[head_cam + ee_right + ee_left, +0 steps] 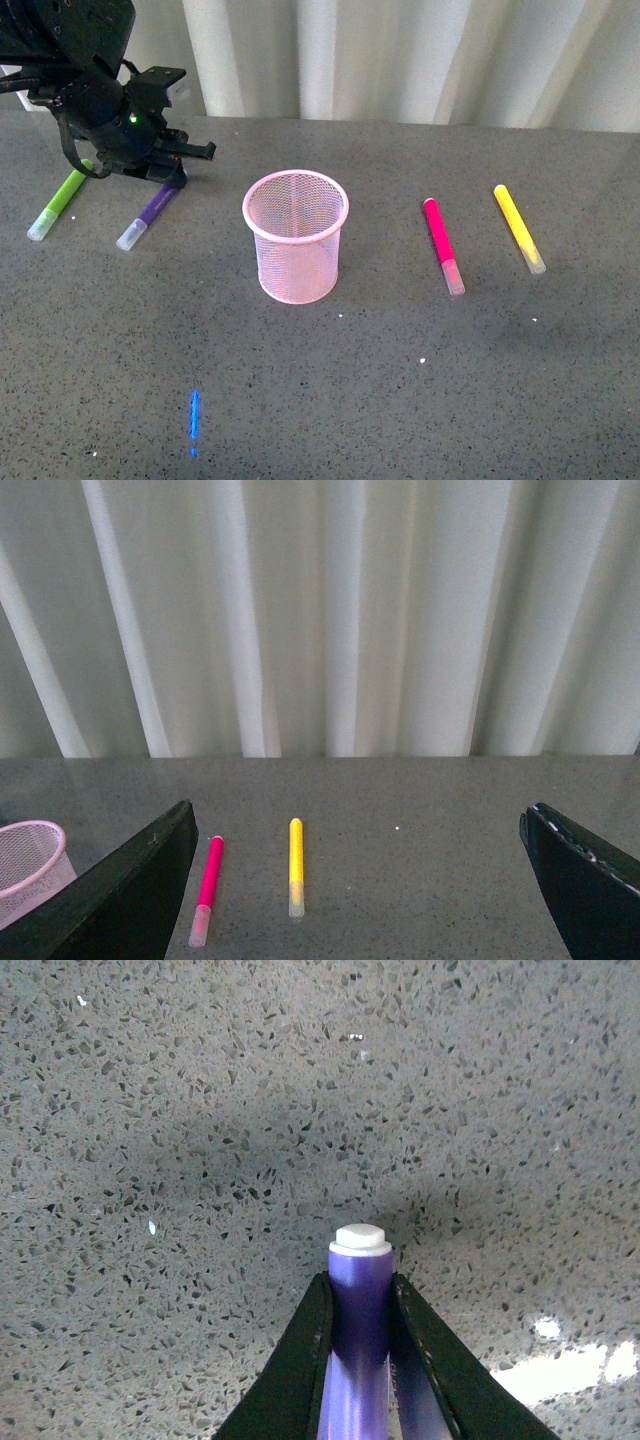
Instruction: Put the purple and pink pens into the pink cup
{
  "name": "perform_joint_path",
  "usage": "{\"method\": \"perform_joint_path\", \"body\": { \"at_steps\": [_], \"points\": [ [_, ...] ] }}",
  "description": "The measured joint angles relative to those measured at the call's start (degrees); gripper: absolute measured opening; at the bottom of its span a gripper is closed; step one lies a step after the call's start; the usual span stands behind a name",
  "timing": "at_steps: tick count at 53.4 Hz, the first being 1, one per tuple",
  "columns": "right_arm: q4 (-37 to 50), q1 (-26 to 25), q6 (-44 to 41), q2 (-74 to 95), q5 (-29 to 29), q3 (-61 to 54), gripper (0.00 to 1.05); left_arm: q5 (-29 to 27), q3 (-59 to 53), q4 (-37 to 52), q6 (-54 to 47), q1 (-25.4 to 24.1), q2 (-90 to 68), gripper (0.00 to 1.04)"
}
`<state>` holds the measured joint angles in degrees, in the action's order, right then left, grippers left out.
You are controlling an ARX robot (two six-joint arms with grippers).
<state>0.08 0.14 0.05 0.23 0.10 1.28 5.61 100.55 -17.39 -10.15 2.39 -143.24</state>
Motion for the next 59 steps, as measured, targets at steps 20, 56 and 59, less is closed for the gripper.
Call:
{"method": "perform_joint_path", "body": {
  "at_steps": [20, 56, 59],
  "points": [
    [0.0, 0.0, 0.0, 0.0, 0.0, 0.0, 0.98, 1.0, -14.2, 25.7, 12.9, 0.1, 17.1, 0.13],
    [0.0, 0.0, 0.0, 0.0, 0.0, 0.0, 0.98, -8.8, -59.3, 69.3, 38.7, 18.8, 43.0, 0.13],
    [0.0, 0.0, 0.0, 0.0, 0.0, 0.0, 0.98, -10.2, -59.8, 73.6, 39.6, 19.2, 40.0, 0.13]
  ]
}}
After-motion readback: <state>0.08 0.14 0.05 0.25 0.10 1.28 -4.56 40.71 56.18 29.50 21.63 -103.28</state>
